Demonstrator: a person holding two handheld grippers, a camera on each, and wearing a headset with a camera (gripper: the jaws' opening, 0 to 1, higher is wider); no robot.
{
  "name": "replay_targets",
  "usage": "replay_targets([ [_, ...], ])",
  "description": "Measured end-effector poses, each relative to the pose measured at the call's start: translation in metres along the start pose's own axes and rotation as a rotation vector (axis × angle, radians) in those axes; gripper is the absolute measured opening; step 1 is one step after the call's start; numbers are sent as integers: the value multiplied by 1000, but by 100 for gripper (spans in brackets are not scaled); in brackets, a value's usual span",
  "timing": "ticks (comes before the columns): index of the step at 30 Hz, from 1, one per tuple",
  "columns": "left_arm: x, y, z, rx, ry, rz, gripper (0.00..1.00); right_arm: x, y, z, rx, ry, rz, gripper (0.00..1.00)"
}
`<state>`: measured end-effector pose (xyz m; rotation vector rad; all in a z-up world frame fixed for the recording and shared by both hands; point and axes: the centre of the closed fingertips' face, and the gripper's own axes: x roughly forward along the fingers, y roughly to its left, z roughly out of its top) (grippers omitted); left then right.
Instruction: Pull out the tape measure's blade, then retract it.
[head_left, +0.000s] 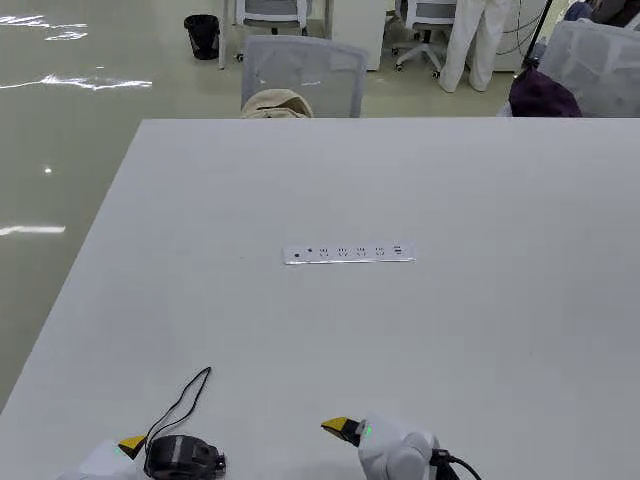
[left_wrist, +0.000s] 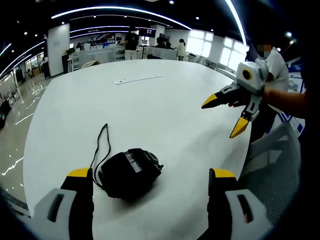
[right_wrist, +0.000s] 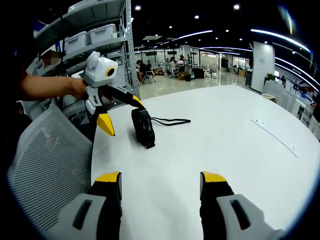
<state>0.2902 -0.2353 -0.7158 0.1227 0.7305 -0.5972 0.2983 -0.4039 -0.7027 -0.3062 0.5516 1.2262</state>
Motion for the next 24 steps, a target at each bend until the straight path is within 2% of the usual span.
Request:
replay_targets([
  [3,-3,0,-2,15,-5,-7,99,-11,-3,-5,14,-1,-10,65],
  [8,-7,3,-3,55,-3,-13,99,-27,-5,-14,32,-9,-26,70],
  [10,-9,4,3,23,-34,-17,99,-31,-6,-19,35,-5,-27,70],
  [16,-12,7,0,67,-21,-21,99,-44,-15,-27,57,-29,-63,78],
  [21,-13,2,5,76,-47,-42,99,-52,-16,-35,55,-11,-69,83],
  [24,-15,-4,6,95,-51,-58,99,-57,-20,-38,67,-24,-78,85],
])
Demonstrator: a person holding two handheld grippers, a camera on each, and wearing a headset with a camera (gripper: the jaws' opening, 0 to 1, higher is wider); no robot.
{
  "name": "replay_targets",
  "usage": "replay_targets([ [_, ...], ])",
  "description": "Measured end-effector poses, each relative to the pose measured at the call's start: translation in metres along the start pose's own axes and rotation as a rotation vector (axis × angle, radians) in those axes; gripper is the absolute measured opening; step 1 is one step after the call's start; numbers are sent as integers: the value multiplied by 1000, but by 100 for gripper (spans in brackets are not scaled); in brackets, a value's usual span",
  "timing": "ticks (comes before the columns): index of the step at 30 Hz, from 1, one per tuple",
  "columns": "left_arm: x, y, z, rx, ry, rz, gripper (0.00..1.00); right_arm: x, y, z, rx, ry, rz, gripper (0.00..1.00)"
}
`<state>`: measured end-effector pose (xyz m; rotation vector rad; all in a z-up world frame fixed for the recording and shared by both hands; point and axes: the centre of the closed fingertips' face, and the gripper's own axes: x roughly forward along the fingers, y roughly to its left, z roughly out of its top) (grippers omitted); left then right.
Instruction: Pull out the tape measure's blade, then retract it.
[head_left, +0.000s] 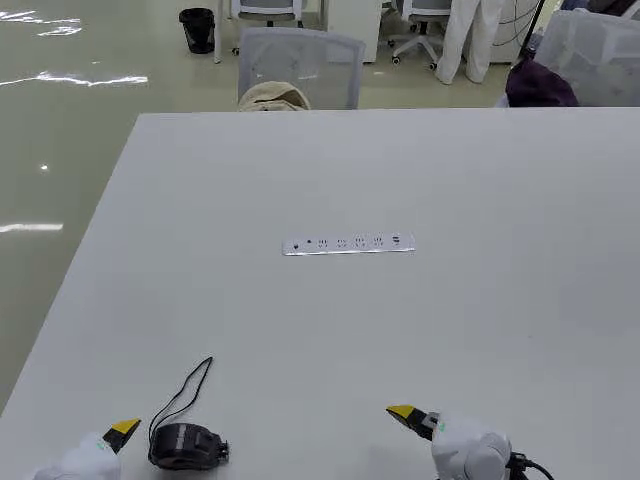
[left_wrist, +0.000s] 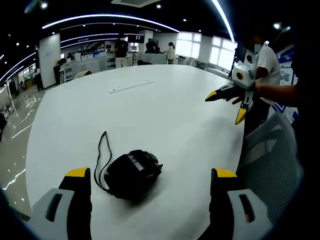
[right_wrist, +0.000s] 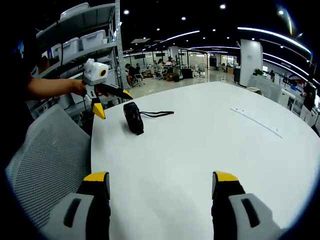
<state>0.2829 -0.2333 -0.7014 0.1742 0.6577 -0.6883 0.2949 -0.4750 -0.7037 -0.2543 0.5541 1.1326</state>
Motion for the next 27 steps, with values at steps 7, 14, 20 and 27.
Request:
replay_targets([
  [7,-2,-9,-2,30,6,-30,99,-9,-8,0,25,-15,-18,88],
  [14,-9,-4,-10,33,23,-17,99,-12,-12,1,23,-18,-18,89],
  [20,-11,6,-7,15,16,16,99,-13,-13,1,23,-14,-10,90],
  [27,-11,8,-6,6,15,18,99,-14,-14,0,22,-9,-7,90],
])
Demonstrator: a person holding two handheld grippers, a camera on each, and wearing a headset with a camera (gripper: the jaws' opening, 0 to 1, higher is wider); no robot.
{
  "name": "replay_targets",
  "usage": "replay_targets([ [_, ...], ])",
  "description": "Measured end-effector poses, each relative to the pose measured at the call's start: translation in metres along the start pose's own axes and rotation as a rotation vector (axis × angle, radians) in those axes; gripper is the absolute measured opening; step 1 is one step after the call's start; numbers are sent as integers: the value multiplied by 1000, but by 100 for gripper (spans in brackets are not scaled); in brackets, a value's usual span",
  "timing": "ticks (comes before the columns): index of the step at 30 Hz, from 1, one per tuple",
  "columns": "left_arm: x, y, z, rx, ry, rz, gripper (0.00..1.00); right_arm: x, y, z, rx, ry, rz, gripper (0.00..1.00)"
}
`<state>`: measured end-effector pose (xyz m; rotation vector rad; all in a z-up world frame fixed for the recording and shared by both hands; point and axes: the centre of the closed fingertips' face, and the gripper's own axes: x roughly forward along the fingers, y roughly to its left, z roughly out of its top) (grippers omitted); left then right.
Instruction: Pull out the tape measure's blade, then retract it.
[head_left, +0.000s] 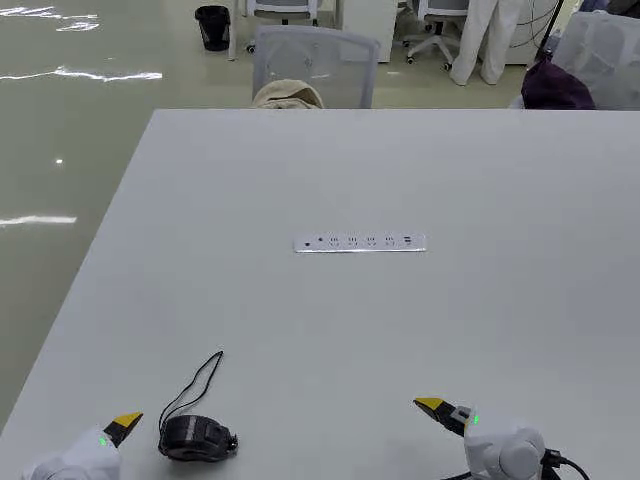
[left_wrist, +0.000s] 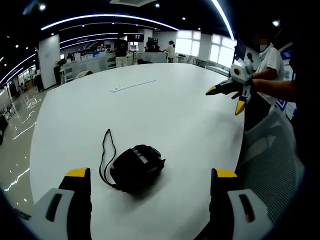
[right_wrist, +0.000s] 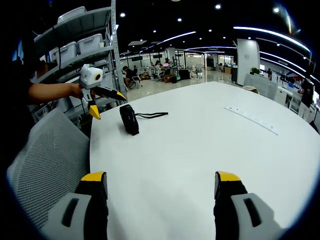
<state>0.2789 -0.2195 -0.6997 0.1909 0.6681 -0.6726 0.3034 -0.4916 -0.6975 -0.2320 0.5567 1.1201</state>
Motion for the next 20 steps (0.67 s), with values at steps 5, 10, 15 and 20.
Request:
replay_targets([
  [5,-2,2,0,-14,-6,2,99,-1,-2,0,2,1,-5,90],
  [10,-2,2,-2,-11,-4,2,99,-1,-4,1,7,-3,-6,90],
  [15,-2,2,-3,-6,0,2,99,-2,-4,3,8,-6,-8,90],
  [20,-1,1,-2,1,2,-1,99,-3,-6,2,10,-7,-8,89],
])
